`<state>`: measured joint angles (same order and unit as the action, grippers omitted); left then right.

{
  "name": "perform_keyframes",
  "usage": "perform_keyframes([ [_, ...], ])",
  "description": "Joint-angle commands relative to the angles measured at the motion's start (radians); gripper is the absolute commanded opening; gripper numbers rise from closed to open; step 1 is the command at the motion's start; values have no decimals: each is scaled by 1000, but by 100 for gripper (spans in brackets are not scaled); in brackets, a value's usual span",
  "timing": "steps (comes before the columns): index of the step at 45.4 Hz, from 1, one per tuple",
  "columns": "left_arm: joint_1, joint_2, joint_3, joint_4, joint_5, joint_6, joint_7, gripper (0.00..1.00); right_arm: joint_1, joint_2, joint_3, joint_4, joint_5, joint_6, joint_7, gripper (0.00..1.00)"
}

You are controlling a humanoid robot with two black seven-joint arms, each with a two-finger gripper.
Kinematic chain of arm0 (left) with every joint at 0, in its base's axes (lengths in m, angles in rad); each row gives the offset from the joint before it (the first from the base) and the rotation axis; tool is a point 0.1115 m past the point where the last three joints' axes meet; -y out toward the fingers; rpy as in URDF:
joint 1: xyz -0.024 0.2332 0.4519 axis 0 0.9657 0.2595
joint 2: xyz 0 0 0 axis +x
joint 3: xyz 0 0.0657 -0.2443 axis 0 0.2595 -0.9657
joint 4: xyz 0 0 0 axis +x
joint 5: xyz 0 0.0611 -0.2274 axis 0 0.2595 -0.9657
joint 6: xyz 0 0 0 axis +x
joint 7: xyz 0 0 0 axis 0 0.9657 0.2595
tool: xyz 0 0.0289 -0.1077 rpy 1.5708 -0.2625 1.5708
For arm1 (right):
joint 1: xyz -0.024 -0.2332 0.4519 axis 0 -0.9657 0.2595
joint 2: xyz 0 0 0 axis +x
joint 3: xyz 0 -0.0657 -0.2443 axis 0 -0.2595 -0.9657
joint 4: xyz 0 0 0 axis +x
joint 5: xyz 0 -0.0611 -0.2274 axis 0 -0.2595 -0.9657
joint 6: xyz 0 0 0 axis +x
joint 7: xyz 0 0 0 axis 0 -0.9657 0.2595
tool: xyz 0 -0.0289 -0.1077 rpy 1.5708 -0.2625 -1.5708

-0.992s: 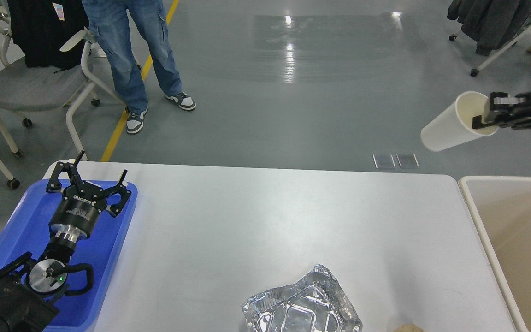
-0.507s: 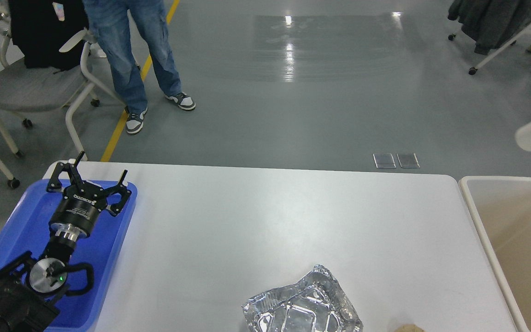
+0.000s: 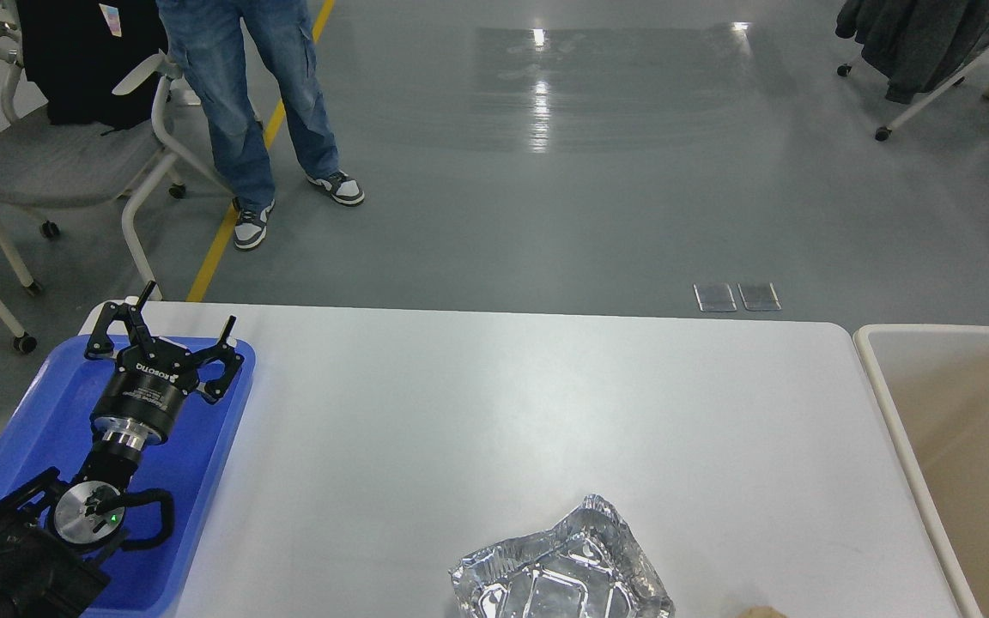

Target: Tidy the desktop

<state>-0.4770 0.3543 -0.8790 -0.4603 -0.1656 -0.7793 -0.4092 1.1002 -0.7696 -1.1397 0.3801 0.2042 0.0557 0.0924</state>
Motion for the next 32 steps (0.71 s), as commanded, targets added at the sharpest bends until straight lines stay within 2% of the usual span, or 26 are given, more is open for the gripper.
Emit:
perform_keyframes([
  [1,0,0,0,0,0,0,1,99,-299,101,202,-177,17,-80,-56,0],
  [10,0,0,0,0,0,0,0,99,-387,167,301,-207,6,-85,-56,0],
  [32,0,0,0,0,0,0,0,99,-422,243,307,-205,3,-105,-56,0],
])
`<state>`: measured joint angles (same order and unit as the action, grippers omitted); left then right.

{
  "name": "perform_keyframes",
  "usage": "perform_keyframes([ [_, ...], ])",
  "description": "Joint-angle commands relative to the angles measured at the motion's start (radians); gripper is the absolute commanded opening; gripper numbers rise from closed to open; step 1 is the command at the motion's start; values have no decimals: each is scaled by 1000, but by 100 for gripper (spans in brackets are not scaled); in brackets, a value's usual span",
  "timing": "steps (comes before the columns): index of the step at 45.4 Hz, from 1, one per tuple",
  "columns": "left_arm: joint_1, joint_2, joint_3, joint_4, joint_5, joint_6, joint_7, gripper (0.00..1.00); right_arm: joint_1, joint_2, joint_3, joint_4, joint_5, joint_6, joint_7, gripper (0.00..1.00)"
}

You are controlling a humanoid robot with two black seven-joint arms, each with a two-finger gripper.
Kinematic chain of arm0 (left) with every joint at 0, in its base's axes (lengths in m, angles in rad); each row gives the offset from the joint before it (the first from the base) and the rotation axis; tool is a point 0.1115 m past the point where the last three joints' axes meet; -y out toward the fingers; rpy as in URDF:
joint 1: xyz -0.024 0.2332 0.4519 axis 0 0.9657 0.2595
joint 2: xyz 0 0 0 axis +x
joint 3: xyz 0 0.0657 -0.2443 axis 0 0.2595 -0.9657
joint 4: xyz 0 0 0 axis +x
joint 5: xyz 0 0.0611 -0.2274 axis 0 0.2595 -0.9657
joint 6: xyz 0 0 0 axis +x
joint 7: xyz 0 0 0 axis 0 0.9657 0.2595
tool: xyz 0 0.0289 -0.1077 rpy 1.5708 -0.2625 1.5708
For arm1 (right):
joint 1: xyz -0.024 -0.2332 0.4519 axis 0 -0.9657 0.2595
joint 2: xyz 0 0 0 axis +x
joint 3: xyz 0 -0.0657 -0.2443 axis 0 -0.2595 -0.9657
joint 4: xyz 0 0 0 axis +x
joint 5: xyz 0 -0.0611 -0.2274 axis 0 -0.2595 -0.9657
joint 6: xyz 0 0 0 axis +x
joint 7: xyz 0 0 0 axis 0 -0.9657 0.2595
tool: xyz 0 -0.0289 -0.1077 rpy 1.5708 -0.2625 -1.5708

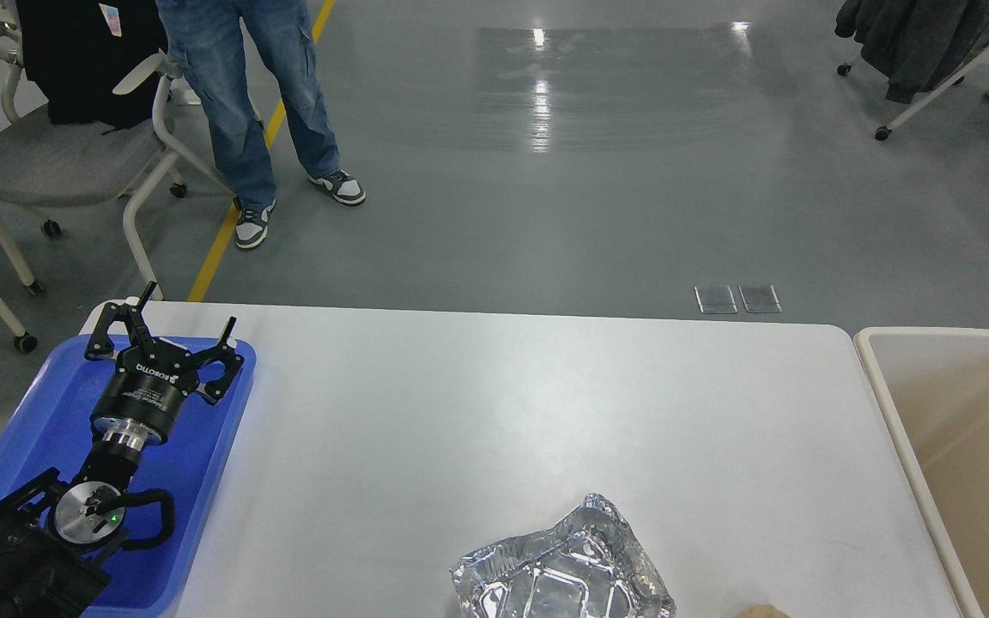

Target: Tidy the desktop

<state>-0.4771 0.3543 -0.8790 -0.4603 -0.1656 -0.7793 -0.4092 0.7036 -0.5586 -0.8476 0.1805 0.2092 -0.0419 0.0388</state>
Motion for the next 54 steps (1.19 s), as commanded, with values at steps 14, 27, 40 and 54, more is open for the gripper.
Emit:
perform_keyframes([
  [14,0,0,0,0,0,0,0,99,-26,40,15,-1,-2,-9,-2,0],
  [27,0,0,0,0,0,0,0,99,-24,36,39,-3,-25,-38,0,96],
  [40,0,0,0,0,0,0,0,99,-4,16,137,36,-114,-13,0,98],
  [54,0,0,0,0,0,0,0,99,158,-151,148,215,-228,7,0,99],
])
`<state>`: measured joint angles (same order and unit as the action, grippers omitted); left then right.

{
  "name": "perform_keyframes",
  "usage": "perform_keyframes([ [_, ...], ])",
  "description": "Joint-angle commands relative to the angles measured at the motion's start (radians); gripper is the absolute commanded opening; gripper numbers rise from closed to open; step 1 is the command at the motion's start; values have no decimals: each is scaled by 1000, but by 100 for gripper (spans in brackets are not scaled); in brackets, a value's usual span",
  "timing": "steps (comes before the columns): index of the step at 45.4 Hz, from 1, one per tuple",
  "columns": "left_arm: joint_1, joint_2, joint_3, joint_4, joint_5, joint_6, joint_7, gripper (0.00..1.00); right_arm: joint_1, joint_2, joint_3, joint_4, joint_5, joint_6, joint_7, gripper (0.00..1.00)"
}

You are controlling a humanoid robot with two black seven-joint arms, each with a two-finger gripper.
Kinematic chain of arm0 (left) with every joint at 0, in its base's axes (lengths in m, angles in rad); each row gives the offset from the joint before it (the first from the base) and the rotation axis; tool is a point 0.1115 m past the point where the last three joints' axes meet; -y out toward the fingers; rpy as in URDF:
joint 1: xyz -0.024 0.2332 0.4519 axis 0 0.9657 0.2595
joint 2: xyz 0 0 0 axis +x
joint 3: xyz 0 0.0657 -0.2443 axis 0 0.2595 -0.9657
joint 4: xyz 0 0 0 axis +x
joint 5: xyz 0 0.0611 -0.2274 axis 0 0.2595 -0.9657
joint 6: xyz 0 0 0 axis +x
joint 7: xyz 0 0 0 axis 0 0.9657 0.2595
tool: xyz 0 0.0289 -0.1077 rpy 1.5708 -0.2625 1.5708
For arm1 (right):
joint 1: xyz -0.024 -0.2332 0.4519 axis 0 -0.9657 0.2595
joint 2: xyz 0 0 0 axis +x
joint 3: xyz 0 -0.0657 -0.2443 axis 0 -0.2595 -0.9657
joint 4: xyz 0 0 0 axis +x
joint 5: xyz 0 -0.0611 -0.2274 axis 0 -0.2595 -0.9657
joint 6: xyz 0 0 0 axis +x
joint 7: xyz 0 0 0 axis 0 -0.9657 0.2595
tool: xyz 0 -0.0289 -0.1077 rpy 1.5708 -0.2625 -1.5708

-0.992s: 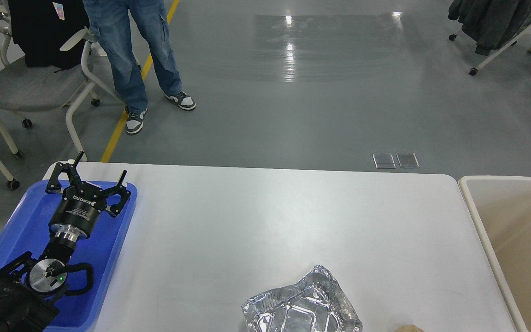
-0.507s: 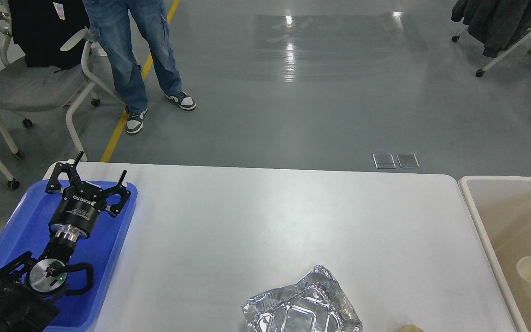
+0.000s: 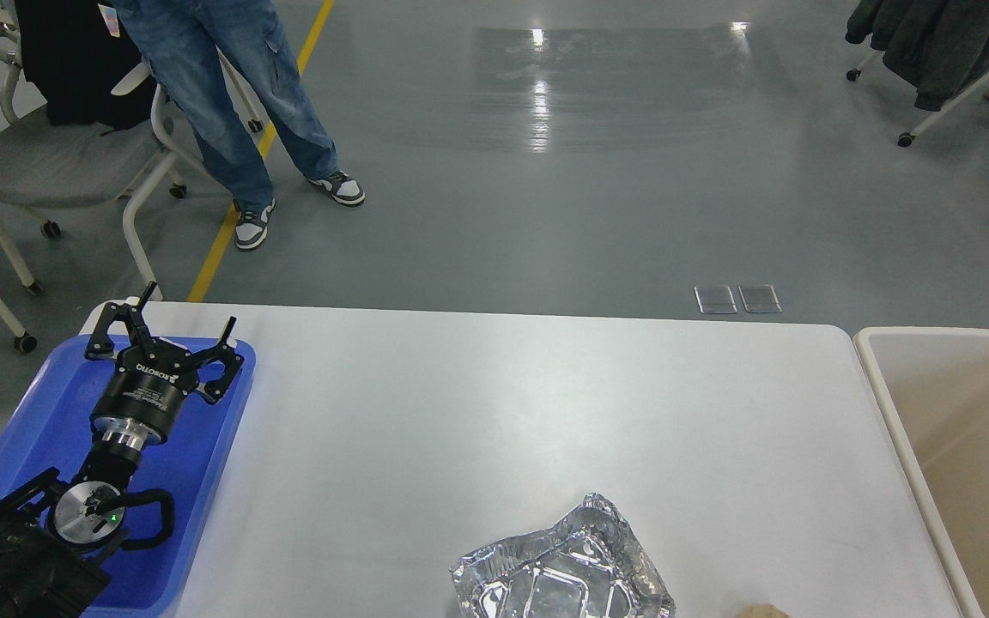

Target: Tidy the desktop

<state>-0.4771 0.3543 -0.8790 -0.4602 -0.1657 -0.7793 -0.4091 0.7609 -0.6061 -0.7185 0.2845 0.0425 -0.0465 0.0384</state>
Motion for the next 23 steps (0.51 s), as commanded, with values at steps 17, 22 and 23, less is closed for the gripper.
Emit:
perform_keyframes([
  [17,0,0,0,-2,0,0,1,99,291,-287,11,248,-161,120,0,99],
  [22,0,0,0,0,0,0,1,99,389,-345,11,304,-188,155,0,99],
  [23,0,0,0,0,0,0,1,99,408,-354,11,312,-196,168,0,99],
])
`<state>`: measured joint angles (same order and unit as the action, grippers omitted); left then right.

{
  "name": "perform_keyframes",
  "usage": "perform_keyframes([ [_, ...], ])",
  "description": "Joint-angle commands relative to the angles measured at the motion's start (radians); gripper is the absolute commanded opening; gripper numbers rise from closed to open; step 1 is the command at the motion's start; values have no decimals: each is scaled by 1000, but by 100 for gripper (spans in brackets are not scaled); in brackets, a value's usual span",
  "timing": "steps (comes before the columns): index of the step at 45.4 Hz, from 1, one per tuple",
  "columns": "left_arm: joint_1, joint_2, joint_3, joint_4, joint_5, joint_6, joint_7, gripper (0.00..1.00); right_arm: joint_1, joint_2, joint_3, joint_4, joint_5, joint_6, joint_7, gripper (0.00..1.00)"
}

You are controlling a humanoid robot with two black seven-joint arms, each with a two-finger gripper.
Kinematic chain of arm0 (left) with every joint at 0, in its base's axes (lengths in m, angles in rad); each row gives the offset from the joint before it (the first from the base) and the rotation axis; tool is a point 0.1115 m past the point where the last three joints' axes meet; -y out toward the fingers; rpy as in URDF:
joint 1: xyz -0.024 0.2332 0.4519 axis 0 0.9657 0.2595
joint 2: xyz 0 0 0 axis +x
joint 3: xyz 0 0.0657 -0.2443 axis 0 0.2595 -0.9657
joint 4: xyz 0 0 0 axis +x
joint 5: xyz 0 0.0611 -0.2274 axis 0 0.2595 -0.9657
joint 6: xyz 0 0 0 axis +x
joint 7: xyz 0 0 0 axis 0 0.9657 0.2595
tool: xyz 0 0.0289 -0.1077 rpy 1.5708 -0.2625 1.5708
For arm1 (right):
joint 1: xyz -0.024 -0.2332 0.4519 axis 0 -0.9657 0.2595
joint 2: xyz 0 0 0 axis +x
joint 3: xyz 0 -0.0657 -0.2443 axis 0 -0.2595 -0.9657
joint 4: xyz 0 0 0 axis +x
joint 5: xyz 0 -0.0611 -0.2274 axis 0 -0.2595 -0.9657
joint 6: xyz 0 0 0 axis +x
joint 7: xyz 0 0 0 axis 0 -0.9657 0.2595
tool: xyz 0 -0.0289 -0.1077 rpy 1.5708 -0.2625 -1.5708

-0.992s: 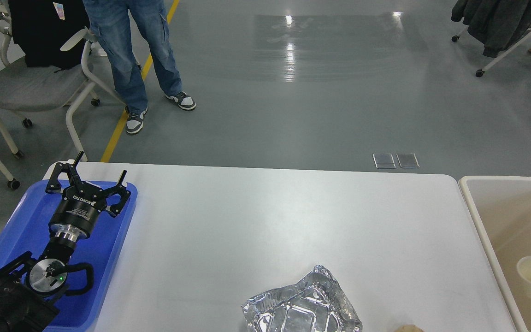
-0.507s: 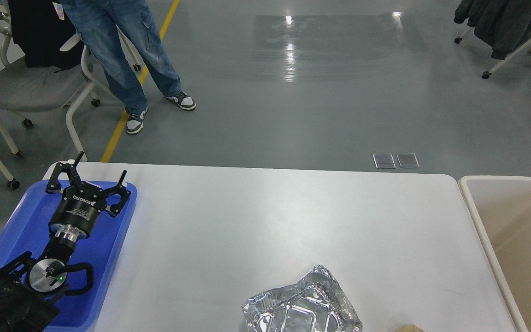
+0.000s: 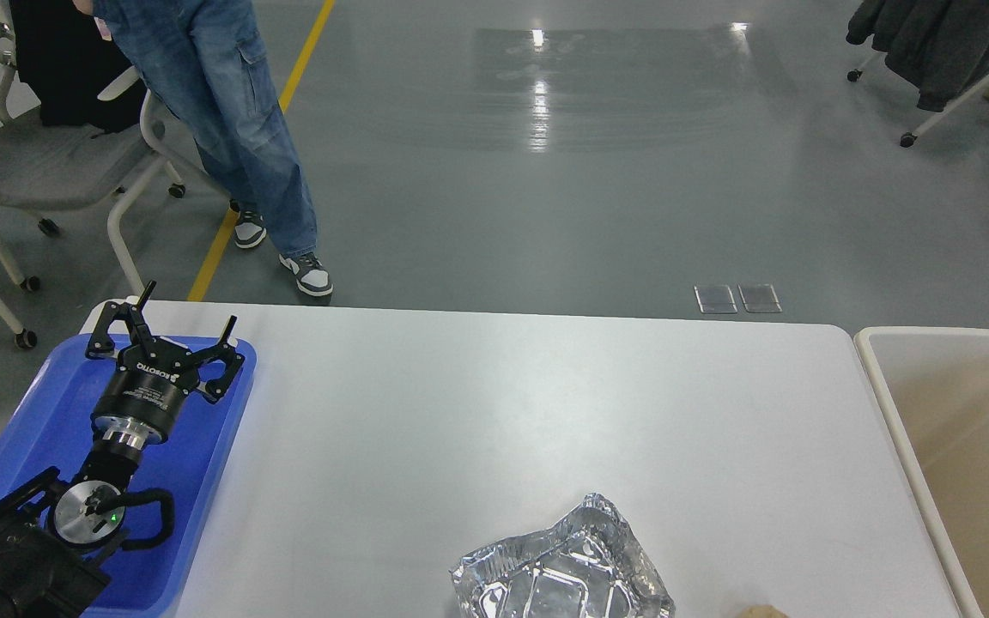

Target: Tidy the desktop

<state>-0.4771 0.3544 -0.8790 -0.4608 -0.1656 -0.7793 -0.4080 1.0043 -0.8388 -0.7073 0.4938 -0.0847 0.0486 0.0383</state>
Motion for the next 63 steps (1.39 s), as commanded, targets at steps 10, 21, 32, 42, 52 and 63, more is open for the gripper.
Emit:
perform_keyframes([
  [10,0,0,0,1,0,0,0,99,347,-171,-12,157,-214,198,0,99],
  [21,0,0,0,1,0,0,0,99,539,-169,-98,207,-309,270,0,99],
  [32,0,0,0,-1,0,0,0,99,864,-73,-253,314,-309,396,0,99],
  [42,0,0,0,1,0,0,0,99,1050,110,-385,377,-303,514,-1,99],
  [52,0,0,0,1,0,0,0,99,1175,234,-394,511,-293,698,-2,99],
  [63,0,0,0,1,0,0,0,99,1221,385,-391,667,-234,686,-2,99],
])
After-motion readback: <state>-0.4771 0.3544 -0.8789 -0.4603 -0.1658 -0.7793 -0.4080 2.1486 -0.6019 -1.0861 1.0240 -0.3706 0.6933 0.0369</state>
